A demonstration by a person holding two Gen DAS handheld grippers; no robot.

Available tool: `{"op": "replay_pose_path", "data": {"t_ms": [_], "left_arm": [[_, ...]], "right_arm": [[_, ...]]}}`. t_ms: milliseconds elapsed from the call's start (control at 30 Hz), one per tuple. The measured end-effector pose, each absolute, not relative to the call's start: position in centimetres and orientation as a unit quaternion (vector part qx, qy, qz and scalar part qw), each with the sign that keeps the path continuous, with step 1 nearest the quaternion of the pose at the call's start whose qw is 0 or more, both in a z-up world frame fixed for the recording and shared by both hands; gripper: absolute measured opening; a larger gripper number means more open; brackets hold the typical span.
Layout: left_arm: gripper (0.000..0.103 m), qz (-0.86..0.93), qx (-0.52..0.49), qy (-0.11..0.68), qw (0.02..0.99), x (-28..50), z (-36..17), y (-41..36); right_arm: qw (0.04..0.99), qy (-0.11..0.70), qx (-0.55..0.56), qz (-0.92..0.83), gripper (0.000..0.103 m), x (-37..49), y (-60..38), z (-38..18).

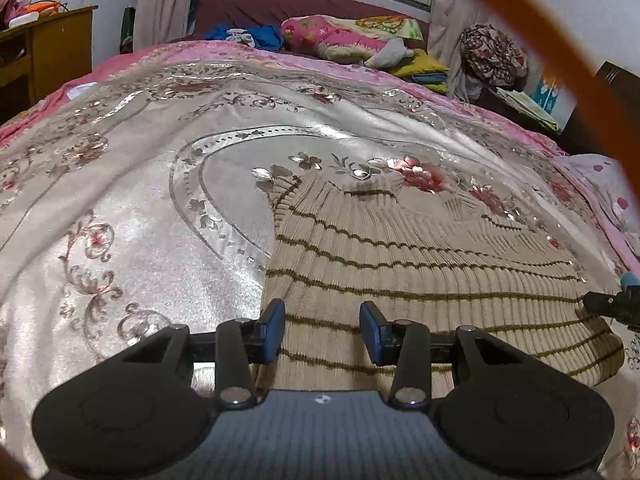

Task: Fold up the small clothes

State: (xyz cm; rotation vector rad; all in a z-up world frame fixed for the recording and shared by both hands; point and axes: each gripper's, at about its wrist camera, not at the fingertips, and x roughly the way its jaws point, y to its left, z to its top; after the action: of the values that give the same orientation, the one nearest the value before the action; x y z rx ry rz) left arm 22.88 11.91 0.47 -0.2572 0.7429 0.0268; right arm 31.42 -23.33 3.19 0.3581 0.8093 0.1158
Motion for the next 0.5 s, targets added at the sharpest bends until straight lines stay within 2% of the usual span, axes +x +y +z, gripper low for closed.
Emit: {"op": "replay_pose_path", "data": {"t_ms": [167,233,300,500], "left_arm": [[0.046,0.021,-0.101,0.394,0.913,23.3,-0.4,11.5],[0.046,0.028,-0.104,0.398,0.911,23.5,0.0,11.4],[0.046,0.032,-0.123,0.395,0.91,23.1,0.9,11.3],[0.046,0.035,-0.126,0.397,0.909,21.0,2.3,10.5]], "right_arm": [[0.889,0.43,0.147,0.056,0.009,31.5,-23.1,1.5],[0.89,0.425,0.158,0.049,0.008,31.5,-23.4,1.7],[0.89,0.415,0.18,0.056,0.011,30.9,-23.7,2.5],[0.893,0.414,0.161,0.071,0.011,28.5,-24.1,3.1]]}}
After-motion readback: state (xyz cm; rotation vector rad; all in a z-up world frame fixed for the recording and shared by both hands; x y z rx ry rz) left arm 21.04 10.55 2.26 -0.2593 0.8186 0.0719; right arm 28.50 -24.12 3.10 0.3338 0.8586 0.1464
